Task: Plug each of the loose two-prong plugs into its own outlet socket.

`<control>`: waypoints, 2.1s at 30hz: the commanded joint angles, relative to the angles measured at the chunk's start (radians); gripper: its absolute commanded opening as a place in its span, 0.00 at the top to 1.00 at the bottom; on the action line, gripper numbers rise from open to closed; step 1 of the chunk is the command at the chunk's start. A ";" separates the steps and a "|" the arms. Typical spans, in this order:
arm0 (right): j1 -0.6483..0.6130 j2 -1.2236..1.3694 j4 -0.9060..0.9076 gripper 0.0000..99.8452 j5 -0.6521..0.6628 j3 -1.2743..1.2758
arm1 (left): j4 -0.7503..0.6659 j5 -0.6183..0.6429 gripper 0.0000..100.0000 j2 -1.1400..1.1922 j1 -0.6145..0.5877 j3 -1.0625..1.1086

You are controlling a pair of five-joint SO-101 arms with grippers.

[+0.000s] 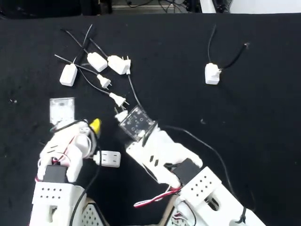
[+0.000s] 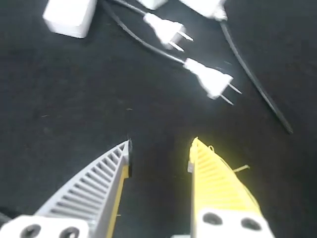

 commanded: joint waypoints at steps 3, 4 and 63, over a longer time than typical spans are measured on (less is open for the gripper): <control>0.029 -0.030 0.141 0.99 0.089 -0.116 | -0.011 0.000 0.80 -0.011 -0.119 -0.058; 0.043 -0.030 0.180 0.99 0.115 -0.150 | -0.011 0.000 0.80 -0.011 -0.125 -0.058; 0.224 0.584 0.195 0.87 0.334 -0.297 | -0.009 -0.002 0.80 -0.011 -0.125 -0.048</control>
